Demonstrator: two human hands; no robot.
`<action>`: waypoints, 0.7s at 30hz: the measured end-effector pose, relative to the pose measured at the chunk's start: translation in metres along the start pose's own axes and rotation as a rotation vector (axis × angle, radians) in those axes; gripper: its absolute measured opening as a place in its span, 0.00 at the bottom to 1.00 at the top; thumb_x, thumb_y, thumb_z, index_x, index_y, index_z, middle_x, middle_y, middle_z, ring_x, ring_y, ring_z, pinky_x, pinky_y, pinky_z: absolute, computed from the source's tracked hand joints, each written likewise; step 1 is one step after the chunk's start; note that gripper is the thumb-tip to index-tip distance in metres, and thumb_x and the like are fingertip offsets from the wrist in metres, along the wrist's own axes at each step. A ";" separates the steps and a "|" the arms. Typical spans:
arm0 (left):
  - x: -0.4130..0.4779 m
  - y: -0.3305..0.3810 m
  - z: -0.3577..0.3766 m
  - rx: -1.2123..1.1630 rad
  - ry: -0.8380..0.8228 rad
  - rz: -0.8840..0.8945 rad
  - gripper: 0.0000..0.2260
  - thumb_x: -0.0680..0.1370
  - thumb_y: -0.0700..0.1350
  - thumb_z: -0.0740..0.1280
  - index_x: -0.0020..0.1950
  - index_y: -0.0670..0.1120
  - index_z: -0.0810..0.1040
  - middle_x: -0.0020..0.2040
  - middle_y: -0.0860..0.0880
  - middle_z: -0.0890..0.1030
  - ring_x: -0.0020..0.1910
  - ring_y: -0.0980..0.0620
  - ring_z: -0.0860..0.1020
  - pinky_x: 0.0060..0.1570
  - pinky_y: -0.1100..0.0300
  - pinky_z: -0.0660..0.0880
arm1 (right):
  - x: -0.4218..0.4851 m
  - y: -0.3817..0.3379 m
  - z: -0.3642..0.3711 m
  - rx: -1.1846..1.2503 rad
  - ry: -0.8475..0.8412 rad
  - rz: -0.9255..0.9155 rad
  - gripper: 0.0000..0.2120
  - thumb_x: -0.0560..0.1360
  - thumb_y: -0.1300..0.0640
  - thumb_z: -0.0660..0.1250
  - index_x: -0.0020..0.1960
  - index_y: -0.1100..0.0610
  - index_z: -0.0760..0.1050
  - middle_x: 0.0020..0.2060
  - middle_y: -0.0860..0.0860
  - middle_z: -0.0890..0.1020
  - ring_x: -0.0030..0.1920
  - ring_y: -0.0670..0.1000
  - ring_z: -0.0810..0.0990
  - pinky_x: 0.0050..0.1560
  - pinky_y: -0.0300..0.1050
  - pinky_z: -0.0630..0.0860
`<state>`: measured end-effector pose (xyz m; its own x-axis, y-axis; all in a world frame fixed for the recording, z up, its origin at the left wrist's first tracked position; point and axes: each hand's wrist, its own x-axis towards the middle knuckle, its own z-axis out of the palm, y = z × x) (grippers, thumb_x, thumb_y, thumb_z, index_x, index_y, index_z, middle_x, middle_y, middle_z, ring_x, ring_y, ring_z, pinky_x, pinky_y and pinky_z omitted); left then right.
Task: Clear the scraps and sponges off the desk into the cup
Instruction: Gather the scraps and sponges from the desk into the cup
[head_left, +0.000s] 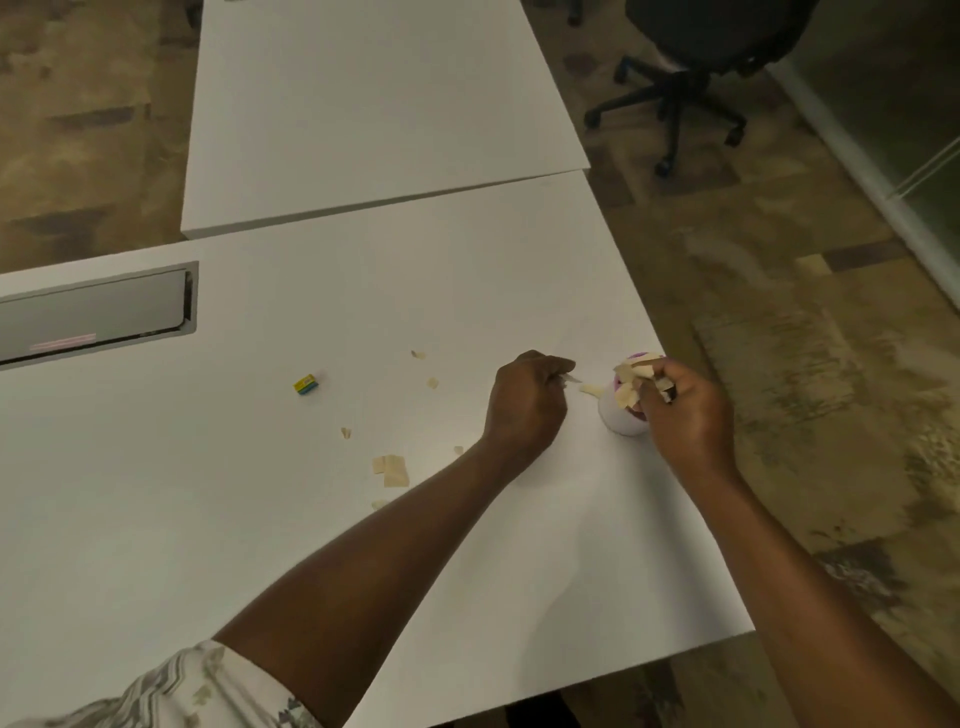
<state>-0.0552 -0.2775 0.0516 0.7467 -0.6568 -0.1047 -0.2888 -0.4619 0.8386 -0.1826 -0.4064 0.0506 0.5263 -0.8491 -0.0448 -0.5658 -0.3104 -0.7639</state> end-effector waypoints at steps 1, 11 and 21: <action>0.004 0.010 0.009 0.001 -0.007 0.007 0.16 0.77 0.35 0.62 0.59 0.43 0.85 0.55 0.45 0.84 0.55 0.49 0.82 0.54 0.64 0.73 | 0.003 0.004 -0.007 -0.036 0.032 0.027 0.11 0.77 0.62 0.67 0.57 0.56 0.82 0.53 0.51 0.83 0.51 0.52 0.80 0.52 0.41 0.74; 0.025 0.054 0.071 -0.117 -0.045 -0.066 0.20 0.75 0.32 0.59 0.59 0.43 0.85 0.59 0.45 0.85 0.58 0.49 0.81 0.58 0.61 0.77 | 0.024 0.031 -0.021 -0.145 0.021 0.007 0.09 0.76 0.60 0.67 0.54 0.52 0.82 0.47 0.51 0.85 0.46 0.54 0.82 0.45 0.45 0.77; 0.023 0.049 0.084 -0.079 -0.154 -0.001 0.19 0.76 0.33 0.60 0.60 0.46 0.84 0.59 0.47 0.82 0.53 0.52 0.80 0.53 0.63 0.76 | 0.021 0.033 -0.032 -0.234 -0.070 -0.170 0.13 0.73 0.64 0.66 0.54 0.55 0.83 0.52 0.53 0.83 0.52 0.57 0.80 0.49 0.50 0.79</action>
<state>-0.1024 -0.3653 0.0459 0.6445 -0.7427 -0.1816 -0.2353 -0.4187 0.8771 -0.2107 -0.4486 0.0449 0.6641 -0.7474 0.0200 -0.5926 -0.5425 -0.5955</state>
